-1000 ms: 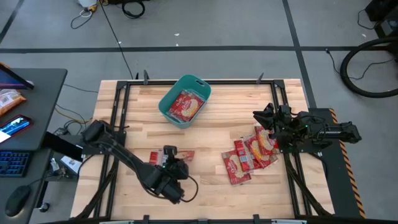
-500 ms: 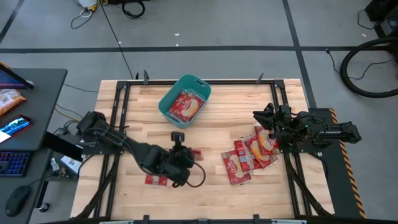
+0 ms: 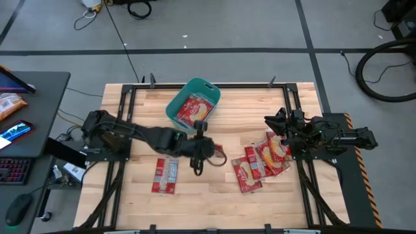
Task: Sort popcorn bags into baskets
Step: Put the red popcorn bag into the blue bin
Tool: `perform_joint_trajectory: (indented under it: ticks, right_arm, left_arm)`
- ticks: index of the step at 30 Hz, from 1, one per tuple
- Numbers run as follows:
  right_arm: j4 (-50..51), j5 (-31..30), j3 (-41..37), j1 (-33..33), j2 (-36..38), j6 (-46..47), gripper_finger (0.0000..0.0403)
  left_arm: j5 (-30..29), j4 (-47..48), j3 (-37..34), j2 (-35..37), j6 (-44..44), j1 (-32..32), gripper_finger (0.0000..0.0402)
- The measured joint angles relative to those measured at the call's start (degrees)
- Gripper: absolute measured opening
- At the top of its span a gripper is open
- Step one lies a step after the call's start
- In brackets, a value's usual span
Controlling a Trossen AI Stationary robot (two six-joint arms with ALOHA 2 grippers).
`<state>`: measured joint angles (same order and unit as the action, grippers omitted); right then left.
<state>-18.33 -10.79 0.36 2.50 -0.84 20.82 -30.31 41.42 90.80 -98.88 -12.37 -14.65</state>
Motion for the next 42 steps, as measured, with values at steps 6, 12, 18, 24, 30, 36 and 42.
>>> perform_joint_trajectory:
  ticks: [6,12,18,24,30,36,42]
  right_arm:
    - [0.00,0.00,0.00,-0.01,0.01,0.00,0.0112]
    - [0.02,0.00,0.00,0.00,0.02,0.00,0.0112]
    - [-0.03,0.07,0.00,-0.02,0.01,-0.01,0.0112]
    - [0.01,0.04,0.00,-0.01,0.00,0.00,0.0112]
    - [0.00,0.02,0.00,0.00,0.00,0.00,0.0112]
    - [0.00,0.02,0.00,-0.01,0.00,0.00,0.0112]
    - [0.00,0.00,0.00,0.00,0.00,0.00,0.0112]
  left_arm:
    - [6.51,-2.37,0.00,0.57,-7.87,6.25,0.0000]
    - [12.96,-3.18,0.00,2.31,-18.68,12.15,0.0000]
    - [16.67,-3.92,0.37,5.75,-24.64,17.57,0.0000]
    - [20.53,-4.59,0.39,8.33,-27.75,23.50,0.0000]
    - [26.15,-4.53,0.39,8.36,-32.17,31.68,0.0000]
    - [33.16,-4.85,-0.29,8.19,-38.01,39.81,0.0000]
    - [38.46,-5.11,-0.29,5.55,-40.56,46.11,0.0000]
